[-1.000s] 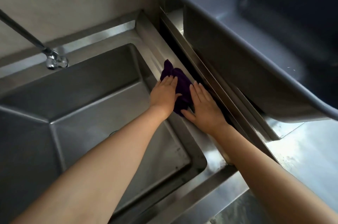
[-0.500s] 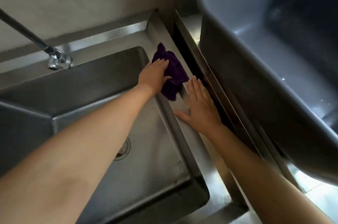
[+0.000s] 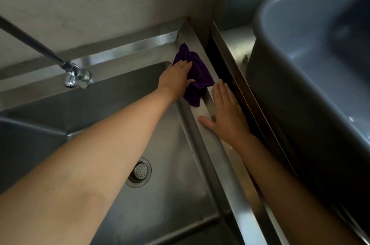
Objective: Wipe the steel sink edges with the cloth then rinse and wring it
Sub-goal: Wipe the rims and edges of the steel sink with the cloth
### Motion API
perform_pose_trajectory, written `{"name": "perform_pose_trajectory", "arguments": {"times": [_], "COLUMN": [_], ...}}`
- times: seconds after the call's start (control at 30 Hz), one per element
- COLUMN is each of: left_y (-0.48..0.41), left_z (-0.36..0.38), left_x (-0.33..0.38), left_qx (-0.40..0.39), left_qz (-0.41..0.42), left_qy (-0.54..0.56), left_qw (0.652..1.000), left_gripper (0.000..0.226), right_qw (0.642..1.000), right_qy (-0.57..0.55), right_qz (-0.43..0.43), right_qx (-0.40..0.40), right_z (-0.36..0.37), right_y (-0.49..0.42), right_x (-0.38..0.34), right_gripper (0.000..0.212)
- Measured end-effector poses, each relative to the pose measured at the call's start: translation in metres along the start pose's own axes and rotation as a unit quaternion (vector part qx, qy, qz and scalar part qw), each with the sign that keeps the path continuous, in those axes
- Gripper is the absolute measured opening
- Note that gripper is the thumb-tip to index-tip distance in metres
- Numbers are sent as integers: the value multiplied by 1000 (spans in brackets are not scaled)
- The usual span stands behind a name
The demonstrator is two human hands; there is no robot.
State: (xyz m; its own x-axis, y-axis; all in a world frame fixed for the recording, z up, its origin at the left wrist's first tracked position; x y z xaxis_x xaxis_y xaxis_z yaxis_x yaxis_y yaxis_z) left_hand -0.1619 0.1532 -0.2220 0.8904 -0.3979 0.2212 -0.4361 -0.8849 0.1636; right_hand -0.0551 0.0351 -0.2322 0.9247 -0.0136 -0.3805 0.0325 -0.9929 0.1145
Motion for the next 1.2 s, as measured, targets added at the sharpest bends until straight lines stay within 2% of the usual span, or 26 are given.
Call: {"name": "perform_pose_trajectory", "arguments": {"times": [0.2, 0.43, 0.7, 0.93, 1.1, 1.2], "left_y": [-22, -48, -71, -74, -72, -65], "left_z": [-9, -19, -23, -26, -27, -29], "left_x": [-14, -33, -44, -45, -45, -42], "left_qx": [19, 37, 62, 99, 125, 141], "left_qz": [5, 6, 17, 29, 43, 51], "left_qy": [-38, -25, -46, -22, -37, -49], "left_qw": [999, 999, 997, 994, 991, 988], "left_gripper": [57, 53, 54, 43, 43, 33], "right_qw": [1000, 1000, 998, 995, 996, 997], "right_qy": [-3, 2, 49, 81, 56, 40], "right_qz": [12, 21, 29, 53, 59, 62], "right_qx": [-6, 1, 21, 32, 41, 21], "right_z": [-3, -8, -4, 0, -2, -2], "right_y": [-42, -76, -86, -91, -93, -91], "right_x": [-9, -20, -19, -18, -18, -17], "right_gripper": [99, 96, 91, 90, 85, 85]}}
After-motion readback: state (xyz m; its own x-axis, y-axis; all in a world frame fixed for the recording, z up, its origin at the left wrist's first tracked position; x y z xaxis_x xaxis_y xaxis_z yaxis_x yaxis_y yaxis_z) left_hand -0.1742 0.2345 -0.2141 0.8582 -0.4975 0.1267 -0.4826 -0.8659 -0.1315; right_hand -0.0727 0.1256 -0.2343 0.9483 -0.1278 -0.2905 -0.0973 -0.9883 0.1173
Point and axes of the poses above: each hand's wrist, its own y-axis away from the middle knuckle, its own z-axis out of the palm, x = y × z, the point moved 7 cm from there along -y, towards the middle knuckle
